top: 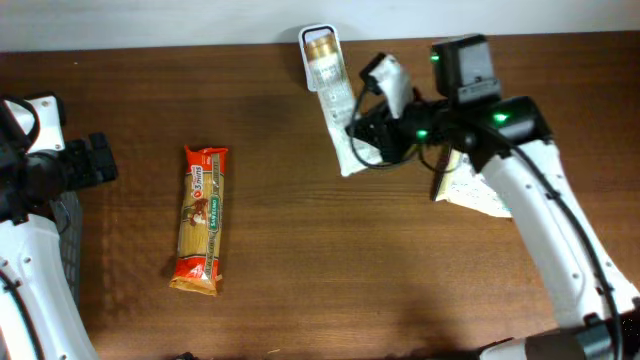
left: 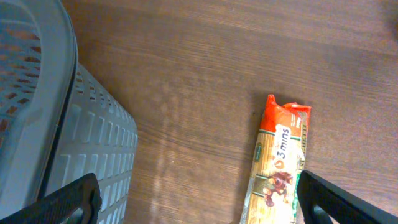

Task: Scan the item barcode
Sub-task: 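Hold the white tube up in front of the white scanner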

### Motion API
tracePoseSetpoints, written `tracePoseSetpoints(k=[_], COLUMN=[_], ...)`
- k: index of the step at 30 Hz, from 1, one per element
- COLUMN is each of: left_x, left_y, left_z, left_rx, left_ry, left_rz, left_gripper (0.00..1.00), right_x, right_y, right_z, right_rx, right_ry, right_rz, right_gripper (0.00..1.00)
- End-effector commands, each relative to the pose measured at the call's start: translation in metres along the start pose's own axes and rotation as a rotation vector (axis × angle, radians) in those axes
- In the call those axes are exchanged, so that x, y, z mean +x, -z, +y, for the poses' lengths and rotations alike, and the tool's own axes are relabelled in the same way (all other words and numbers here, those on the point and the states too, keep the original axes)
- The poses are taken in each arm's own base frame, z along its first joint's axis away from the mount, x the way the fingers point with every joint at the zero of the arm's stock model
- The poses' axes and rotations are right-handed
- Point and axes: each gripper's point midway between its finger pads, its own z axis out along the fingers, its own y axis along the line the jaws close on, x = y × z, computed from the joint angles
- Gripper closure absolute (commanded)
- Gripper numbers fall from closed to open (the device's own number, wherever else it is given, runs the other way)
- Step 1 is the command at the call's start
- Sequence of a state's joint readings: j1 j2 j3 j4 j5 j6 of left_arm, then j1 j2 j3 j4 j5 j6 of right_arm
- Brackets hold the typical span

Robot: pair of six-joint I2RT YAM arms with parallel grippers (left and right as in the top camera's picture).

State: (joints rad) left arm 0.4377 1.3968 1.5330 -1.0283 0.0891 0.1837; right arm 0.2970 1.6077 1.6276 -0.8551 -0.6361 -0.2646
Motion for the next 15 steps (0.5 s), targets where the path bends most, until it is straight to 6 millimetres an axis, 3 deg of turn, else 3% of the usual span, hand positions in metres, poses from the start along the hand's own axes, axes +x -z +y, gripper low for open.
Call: tracePoseSetpoints(k=[1, 4, 8, 10, 12, 15], left_x=[-0.001, -0.001, -0.001, -0.001, -0.001, -0.001], left_y=[0.002, 0.002, 0.002, 0.002, 0.002, 0.002], left_z=[-0.001, -0.001, -0.001, -0.001, -0.001, -0.001], left_rx=[0.0, 0.0, 0.0, -0.001, 0.0, 0.0], left_ry=[-0.019, -0.019, -0.019, -0.019, -0.019, -0.019], left_rz=[-0.007, -0.007, -0.007, -0.007, -0.007, -0.007], left_gripper=[0.01, 0.01, 0.01, 0.01, 0.01, 0.01], right_x=[-0.018, -0.036, -0.055, -0.054, -0.042, -0.02], right_y=[-0.013, -0.02, -0.054, -0.066, -0.091, -0.122], right_z=[-0.068, -0.114, -0.163, -0.188, -0.215, -0.234], right_rx=[0.46, 0.737, 0.9, 1.007, 1.091, 1.109], right_ry=[0.109, 0.153, 0.287, 0.314, 0.38, 0.475], right_rz=[0.028, -0.006, -0.061, -0.063, -0.035, 0.044], right_gripper=[0.96, 0.96, 0.96, 0.96, 0.96, 0.96])
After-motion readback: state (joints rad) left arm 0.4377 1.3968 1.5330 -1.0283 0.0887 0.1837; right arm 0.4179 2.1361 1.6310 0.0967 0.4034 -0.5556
